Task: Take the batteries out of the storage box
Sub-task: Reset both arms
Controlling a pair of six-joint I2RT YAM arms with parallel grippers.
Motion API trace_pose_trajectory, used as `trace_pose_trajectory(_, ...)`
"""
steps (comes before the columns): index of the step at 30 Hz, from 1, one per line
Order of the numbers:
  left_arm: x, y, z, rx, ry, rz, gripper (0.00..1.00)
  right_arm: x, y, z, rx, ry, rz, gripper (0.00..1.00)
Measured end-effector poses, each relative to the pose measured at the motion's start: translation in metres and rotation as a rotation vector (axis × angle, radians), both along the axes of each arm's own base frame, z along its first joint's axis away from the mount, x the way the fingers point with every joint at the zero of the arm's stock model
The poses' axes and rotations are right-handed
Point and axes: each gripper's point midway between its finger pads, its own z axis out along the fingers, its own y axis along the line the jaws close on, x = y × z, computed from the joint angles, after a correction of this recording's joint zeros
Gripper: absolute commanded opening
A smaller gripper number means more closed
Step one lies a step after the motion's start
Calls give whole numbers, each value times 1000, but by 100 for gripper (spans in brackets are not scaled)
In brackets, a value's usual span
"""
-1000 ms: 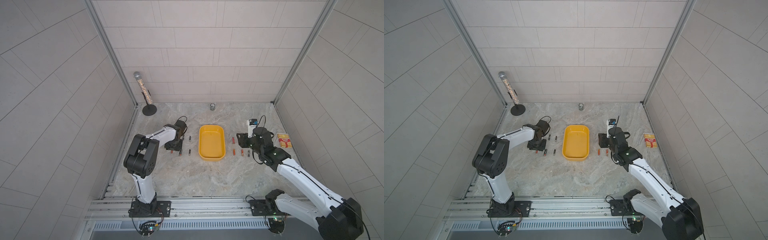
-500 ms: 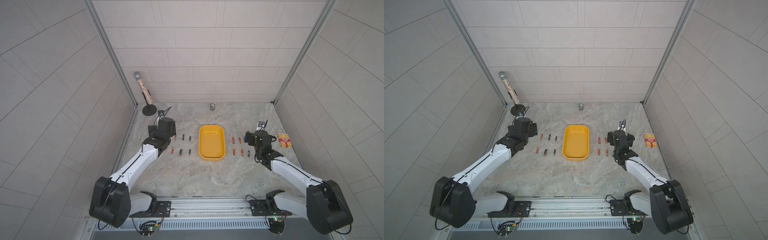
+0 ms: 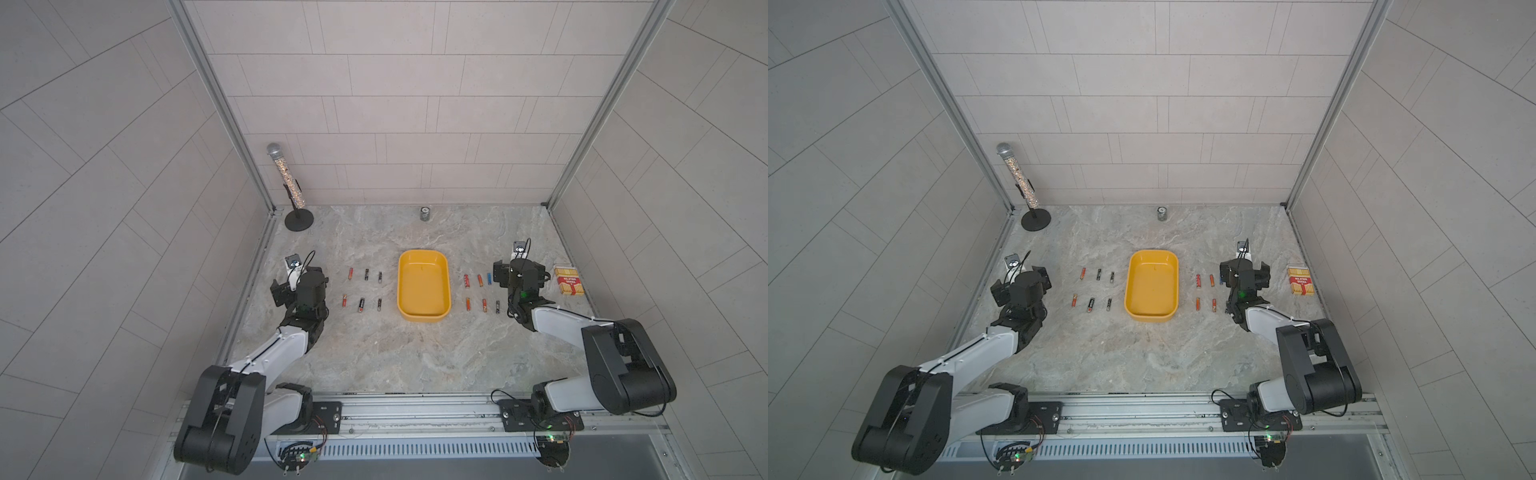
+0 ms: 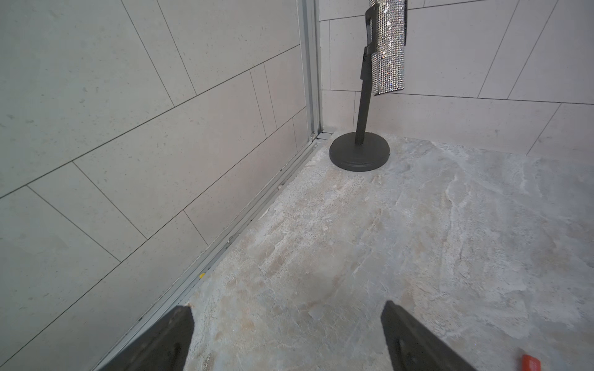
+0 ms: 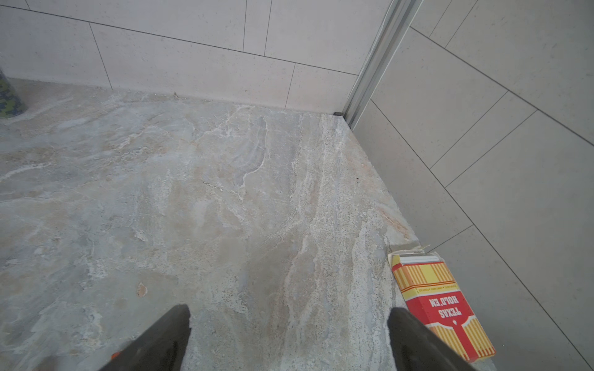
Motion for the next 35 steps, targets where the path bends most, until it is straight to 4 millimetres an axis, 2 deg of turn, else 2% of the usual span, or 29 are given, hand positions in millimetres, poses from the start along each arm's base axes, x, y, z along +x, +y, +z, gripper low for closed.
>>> trace_pose_trajectory(4,2,-12,-30,9,20,-107,100,-4,3,-21,13,-13,43,100)
trace_pose_trajectory(7,-4,-18,-67,17,57,-174,100,-16,7,-46,28,18,85,100)
trace_pose_trajectory(9,-4,-20,-92,22,106,-205,100,-18,10,-54,42,13,118,100)
trace_pose_trajectory(11,3,-27,-102,24,143,-255,100,-17,12,-57,50,6,140,100)
trace_pose_trajectory(13,20,-32,-91,16,133,-289,100,-15,13,-55,62,-1,160,100)
trace_pose_trajectory(15,47,-36,-68,-17,84,-328,100,-8,13,-49,81,-19,172,100)
trace_pose_trajectory(17,68,-29,-44,-51,15,-346,100,0,7,-41,99,-42,160,100)
trace_pose_trajectory(18,72,-26,-38,-60,-2,-350,100,2,4,-38,104,-52,155,100)
trace_pose_trajectory(20,71,-20,-41,-76,4,-348,100,4,2,-36,113,-62,151,100)
trace_pose_trajectory(25,65,-30,-58,-103,69,-392,100,4,6,-37,121,-57,167,100)
trace_pose_trajectory(35,63,-33,-65,-116,95,-403,100,4,8,-38,125,-53,177,100)
